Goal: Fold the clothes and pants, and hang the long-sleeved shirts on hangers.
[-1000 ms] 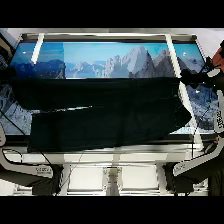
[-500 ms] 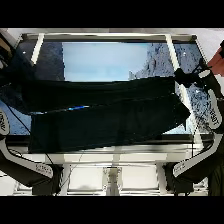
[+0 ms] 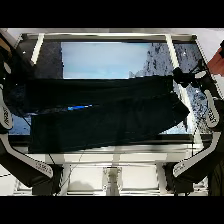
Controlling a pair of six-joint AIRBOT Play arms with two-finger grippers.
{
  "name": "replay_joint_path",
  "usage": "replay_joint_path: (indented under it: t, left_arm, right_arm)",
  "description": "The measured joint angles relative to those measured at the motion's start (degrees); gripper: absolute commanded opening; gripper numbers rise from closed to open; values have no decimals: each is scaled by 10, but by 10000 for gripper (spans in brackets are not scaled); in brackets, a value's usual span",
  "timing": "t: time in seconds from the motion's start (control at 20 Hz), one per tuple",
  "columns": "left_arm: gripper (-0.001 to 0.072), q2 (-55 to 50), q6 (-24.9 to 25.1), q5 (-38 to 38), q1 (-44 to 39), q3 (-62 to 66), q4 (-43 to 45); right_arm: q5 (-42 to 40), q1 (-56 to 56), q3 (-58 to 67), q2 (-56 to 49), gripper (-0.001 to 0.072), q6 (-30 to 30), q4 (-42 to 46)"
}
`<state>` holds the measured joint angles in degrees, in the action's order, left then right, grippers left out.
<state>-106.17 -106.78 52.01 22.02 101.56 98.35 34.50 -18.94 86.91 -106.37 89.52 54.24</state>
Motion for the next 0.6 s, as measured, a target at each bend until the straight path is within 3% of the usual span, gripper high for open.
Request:
replay_joint_path:
  t: [0.05, 0.1, 0.15, 0.3, 0.45, 0.55, 0.6]
  left_arm:
    - [414, -3, -3, -6, 2, 0, 3]
    - [466, -6, -5, -9, 3, 0, 4]
    - [487, -9, -7, -10, 4, 0, 4]
    - [479, -3, 7, 4, 8, 0, 3]
    - [471, 31, 51, 46, 21, 1, 12]
    - [338, 66, 86, 96, 41, -1, 15]
    - [338, 86, 110, 125, 54, -7, 8]
  right_arm:
    - [-4, 0, 0, 0, 146, 3, 0]
    - [-9, 0, 0, 0, 313, 5, 1]
    - [-6, 0, 1, 0, 396, 5, 1]
    - [36, -6, 23, 0, 396, 4, 10]
    - [128, -29, 80, 10, 391, -13, 40]
    - [209, -47, 110, 28, 387, -45, 66]
    - [250, -56, 119, 40, 387, -66, 79]
